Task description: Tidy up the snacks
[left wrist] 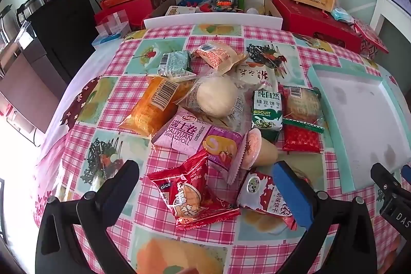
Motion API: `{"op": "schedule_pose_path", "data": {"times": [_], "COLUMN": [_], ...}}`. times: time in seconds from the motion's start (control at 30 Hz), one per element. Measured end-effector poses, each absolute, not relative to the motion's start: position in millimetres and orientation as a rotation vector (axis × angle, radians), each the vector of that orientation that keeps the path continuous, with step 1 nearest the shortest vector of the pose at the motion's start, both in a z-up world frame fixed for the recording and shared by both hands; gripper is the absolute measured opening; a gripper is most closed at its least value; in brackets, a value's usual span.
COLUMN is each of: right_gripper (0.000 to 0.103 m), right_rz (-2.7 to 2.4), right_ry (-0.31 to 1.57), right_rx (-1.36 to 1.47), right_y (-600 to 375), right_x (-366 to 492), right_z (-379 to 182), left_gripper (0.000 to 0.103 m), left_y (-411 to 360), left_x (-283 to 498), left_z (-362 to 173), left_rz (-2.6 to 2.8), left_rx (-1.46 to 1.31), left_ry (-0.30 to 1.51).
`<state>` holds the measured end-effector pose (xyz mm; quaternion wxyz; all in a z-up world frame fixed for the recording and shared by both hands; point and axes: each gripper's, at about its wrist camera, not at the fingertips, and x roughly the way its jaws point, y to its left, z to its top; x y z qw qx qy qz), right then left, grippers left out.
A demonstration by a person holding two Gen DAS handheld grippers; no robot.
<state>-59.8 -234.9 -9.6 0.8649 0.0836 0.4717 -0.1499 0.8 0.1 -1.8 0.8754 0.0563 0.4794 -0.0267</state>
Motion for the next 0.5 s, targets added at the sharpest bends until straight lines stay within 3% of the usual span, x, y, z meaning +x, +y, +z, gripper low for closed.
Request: {"op": "schedule_pose_path", "data": {"times": [0.5], "right_gripper": [0.103], "right_rz": [-0.314], "right_ry": [0.991], "right_rx": [0.176], "right_y": [-235.6], "right_x": [-59.9], "right_z": [-8.4], "left_gripper": [0.103], "left_y": [-0.2], "left_x": [-1.0], "left_z": [2.5], "left_rz": [-0.070], "left_rx": [0.084], "left_ry": [0.969]}}
